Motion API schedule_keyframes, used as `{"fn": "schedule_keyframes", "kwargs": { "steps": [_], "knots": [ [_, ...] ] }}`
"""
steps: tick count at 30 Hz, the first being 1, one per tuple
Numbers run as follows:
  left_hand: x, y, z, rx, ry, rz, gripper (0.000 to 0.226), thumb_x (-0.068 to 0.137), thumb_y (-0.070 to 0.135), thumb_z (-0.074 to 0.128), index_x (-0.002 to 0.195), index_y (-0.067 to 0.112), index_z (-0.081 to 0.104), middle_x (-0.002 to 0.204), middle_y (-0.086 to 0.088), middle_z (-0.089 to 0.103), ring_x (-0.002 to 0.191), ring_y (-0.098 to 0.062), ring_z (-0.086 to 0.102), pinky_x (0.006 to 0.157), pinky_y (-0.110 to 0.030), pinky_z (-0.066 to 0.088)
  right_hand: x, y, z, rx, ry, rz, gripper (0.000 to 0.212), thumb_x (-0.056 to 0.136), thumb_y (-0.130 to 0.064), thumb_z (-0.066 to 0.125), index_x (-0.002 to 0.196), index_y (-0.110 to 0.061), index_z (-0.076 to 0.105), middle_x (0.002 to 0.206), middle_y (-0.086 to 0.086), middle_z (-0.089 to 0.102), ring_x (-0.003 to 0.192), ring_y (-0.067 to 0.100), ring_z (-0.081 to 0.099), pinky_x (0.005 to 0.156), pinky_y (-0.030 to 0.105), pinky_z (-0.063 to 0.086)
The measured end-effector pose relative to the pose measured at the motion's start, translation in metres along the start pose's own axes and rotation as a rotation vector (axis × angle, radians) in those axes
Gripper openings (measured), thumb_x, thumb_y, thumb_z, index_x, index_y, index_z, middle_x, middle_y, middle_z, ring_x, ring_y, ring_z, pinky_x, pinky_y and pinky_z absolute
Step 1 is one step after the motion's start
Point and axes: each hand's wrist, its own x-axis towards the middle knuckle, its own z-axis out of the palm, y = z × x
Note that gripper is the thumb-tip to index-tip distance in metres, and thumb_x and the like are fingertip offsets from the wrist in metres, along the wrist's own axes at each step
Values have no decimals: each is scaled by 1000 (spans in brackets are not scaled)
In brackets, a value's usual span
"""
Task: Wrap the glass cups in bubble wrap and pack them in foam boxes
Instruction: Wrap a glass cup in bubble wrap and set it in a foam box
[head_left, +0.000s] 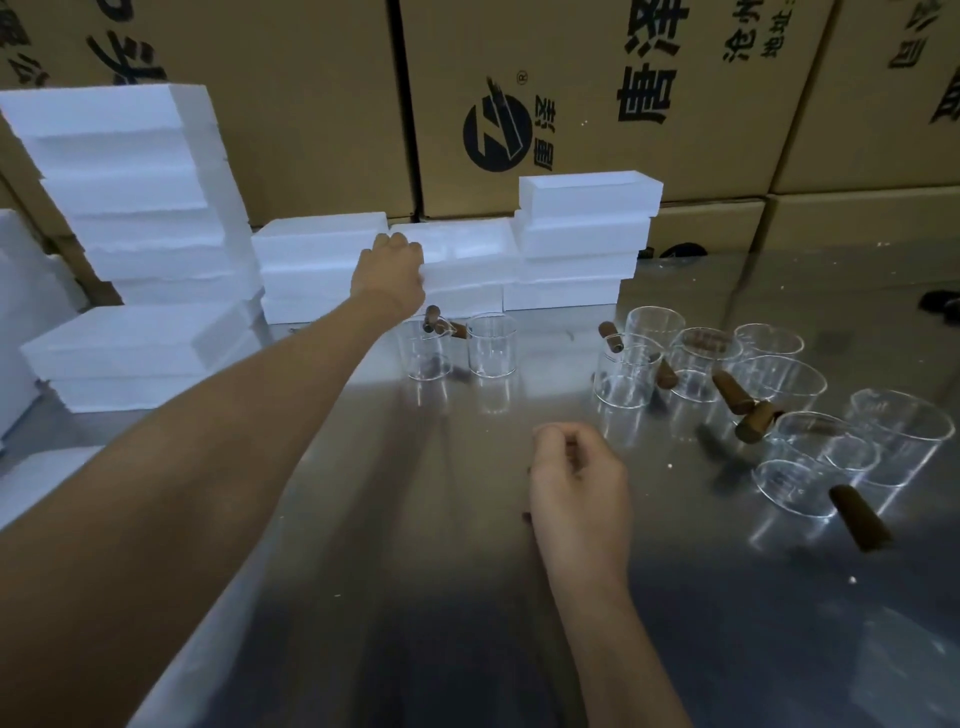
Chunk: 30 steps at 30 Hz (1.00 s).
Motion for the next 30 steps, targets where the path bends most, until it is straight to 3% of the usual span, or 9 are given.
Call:
{"fn": "schedule_keyframes", "kwargs": {
  "steps": [7, 12, 16, 20, 25, 30],
  "knots": [
    [-49, -20, -47, 10, 102, 95, 22, 93, 7, 51, 112, 5, 63, 130, -13, 49, 120, -32, 41, 94, -40, 32, -3, -1, 2, 2, 0, -5, 17, 89, -31, 52, 80, -25, 65, 71, -4, 67, 76, 22, 66, 78, 51, 58],
    [-112, -28, -88, -91, 192, 153, 21, 90, 2, 53, 108, 4, 64, 124, -10, 52, 114, -31, 43, 84, -35, 27, -3, -1, 5, 62, 14, 5, 18, 78, -36, 49, 76, -28, 64, 72, 0, 65, 78, 31, 65, 79, 59, 56],
    [-173, -23, -107, -83, 100, 245, 18, 92, 12, 57, 108, 11, 66, 125, -4, 51, 113, -26, 43, 81, -30, 22, -1, -4, 3, 131, 11, 24, 23, 74, -36, 46, 72, -23, 64, 69, 4, 62, 66, 30, 58, 64, 51, 56],
    [-230, -20, -102, -48, -161, 266, 21, 93, 25, 60, 113, 20, 64, 140, 2, 40, 129, -21, 32, 92, -32, 26, 2, -8, -4, 166, 17, 63, 23, 91, -19, 47, 77, -14, 64, 76, 8, 65, 48, 19, 58, 57, 40, 52],
    [-266, -24, -95, -259, -345, 124, 34, 93, 28, 62, 126, 26, 57, 147, 5, 39, 141, -15, 25, 112, -33, 23, 1, -7, -7, 157, 38, 38, 21, 94, -16, 49, 85, -8, 65, 79, 3, 63, 78, 20, 59, 74, 39, 52],
    [-270, -41, -108, -563, -237, 35, 37, 90, 16, 64, 123, 31, 57, 134, 11, 48, 128, -12, 40, 109, -30, 32, 7, -11, 1, 74, 18, 14, 25, 94, -21, 52, 116, -12, 58, 96, 1, 59, 87, 19, 54, 81, 33, 45]
  ]
}}
